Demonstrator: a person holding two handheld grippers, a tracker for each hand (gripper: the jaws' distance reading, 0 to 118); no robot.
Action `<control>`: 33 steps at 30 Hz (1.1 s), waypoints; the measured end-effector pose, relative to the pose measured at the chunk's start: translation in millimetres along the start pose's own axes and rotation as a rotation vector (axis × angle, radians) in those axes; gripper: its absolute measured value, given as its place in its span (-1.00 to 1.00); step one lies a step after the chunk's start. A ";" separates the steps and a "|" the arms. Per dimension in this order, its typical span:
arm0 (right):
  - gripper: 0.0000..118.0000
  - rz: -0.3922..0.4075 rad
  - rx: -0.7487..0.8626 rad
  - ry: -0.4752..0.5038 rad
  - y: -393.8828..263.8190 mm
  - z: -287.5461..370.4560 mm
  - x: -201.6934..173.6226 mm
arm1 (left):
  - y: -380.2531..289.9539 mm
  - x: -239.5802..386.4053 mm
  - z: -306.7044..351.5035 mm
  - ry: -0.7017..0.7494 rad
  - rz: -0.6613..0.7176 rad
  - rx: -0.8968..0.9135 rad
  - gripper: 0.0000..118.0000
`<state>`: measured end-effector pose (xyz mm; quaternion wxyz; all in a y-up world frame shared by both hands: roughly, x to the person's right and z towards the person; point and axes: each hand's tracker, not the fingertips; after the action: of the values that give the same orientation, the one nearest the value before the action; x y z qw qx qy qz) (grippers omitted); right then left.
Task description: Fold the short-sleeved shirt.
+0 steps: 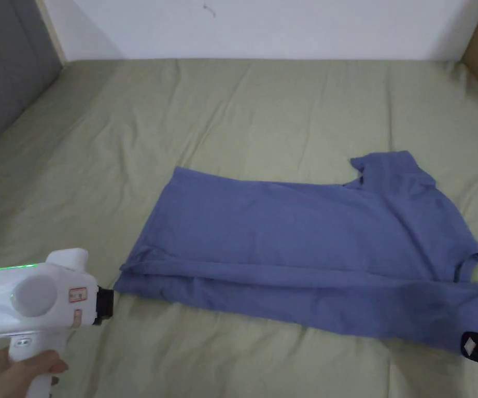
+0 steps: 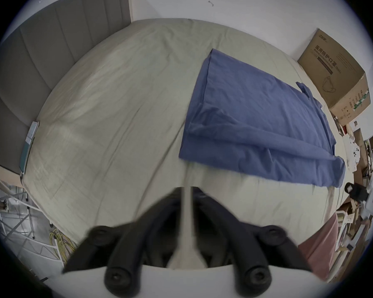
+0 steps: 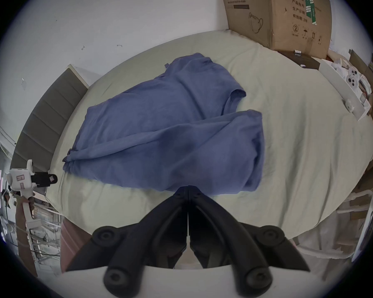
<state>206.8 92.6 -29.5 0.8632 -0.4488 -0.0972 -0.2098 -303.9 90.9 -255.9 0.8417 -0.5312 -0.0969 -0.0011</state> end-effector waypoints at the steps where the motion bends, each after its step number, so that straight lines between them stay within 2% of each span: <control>1: -1.00 -0.002 0.002 -0.001 0.0 -1.5 -2.2 | 7.5 2.6 -4.4 0.007 0.004 -0.007 -0.24; 2: -1.00 -0.004 -0.001 -0.001 0.6 -2.3 -3.8 | 13.5 5.1 -10.4 0.007 0.005 -0.007 0.28; 3: -1.00 -0.002 -0.004 0.001 0.7 -2.7 -5.3 | 22.1 -2.8 -26.5 0.000 -0.002 -0.003 0.56; 4: -1.00 0.002 -0.005 0.003 0.4 -3.1 -6.6 | 27.7 -1.0 -37.3 -0.006 -0.010 -0.003 0.71; 5: -1.00 0.006 -0.009 0.002 0.2 -3.9 -7.4 | 32.5 0.6 -47.8 -0.007 -0.014 -0.010 0.68; 6: -1.00 0.012 -0.017 -0.001 0.4 -5.2 -7.7 | 36.7 3.3 -61.2 0.005 -0.020 -0.035 0.58; 7: -1.00 0.015 -0.024 -0.007 0.2 -6.1 -7.5 | 37.4 4.5 -72.7 0.020 -0.030 -0.074 0.35; 8: -1.00 0.016 -0.028 -0.014 -0.3 -7.1 -6.9 | 38.0 5.5 -85.1 0.040 -0.038 -0.094 0.23; 9: -1.00 0.014 -0.035 -0.021 -1.1 -7.5 -6.0 | 36.7 6.9 -89.7 0.077 -0.018 -0.103 0.20; 10: -1.00 0.012 -0.041 -0.024 -1.4 -7.8 -5.2 | 36.4 7.5 -85.2 0.062 -0.017 -0.083 0.09; 13: -1.00 0.001 -0.052 -0.031 -3.4 -9.2 0.0 | 39.2 10.9 -74.8 0.019 -0.137 -0.056 -0.89; 17: -1.00 0.000 -0.062 -0.058 -5.7 -10.0 4.2 | 46.7 17.4 -65.9 0.000 -0.127 -0.056 -0.91; 19: -1.00 -0.005 -0.053 -0.058 -6.2 -7.4 7.9 | 45.6 25.6 -61.6 0.016 -0.195 -0.061 -0.91; 20: -0.91 0.006 -0.039 -0.071 -6.0 -5.9 9.5 | 43.7 29.0 -60.0 0.030 -0.208 -0.048 -0.91; 21: -0.66 0.024 -0.022 -0.097 -5.3 -4.9 12.0 | 42.8 30.5 -59.3 0.025 -0.217 -0.055 -0.91; 22: -0.28 0.042 -0.021 -0.119 -2.9 -5.6 14.8 | 42.4 31.1 -58.5 0.025 -0.222 -0.056 -0.91; 23: 0.22 0.041 -0.032 -0.135 1.7 -7.4 18.8 | 37.9 37.3 -50.3 0.034 -0.227 -0.047 -0.91; 24: 0.36 0.022 -0.032 -0.139 7.5 -9.8 24.5 | 37.5 37.4 -47.7 0.036 -0.231 -0.045 -0.91; 29: 0.36 -0.096 -0.061 -0.114 34.3 -40.3 54.0 | 40.0 31.0 -34.6 -0.009 -0.167 -0.039 -0.91; 30: 0.30 -0.114 -0.090 -0.082 36.7 -50.1 56.9 | 39.7 30.5 -32.9 -0.010 -0.160 -0.037 -0.91; 31: 0.05 -0.129 -0.112 -0.062 37.7 -56.9 57.4 | 41.9 27.7 -30.9 -0.013 -0.157 -0.031 -0.91; 32: -0.52 -0.129 -0.125 -0.056 37.3 -62.8 55.8 | 41.6 27.6 -29.9 -0.018 -0.154 -0.032 -0.91; 33: -0.74 -0.121 -0.108 -0.062 34.1 -65.0 53.4 | 40.7 27.7 -28.6 -0.021 -0.150 -0.034 -0.91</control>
<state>268.5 42.3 -73.1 0.8199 -0.4945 -0.1393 -0.2526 -267.8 85.9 -299.7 0.8289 -0.5369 -0.1449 -0.0602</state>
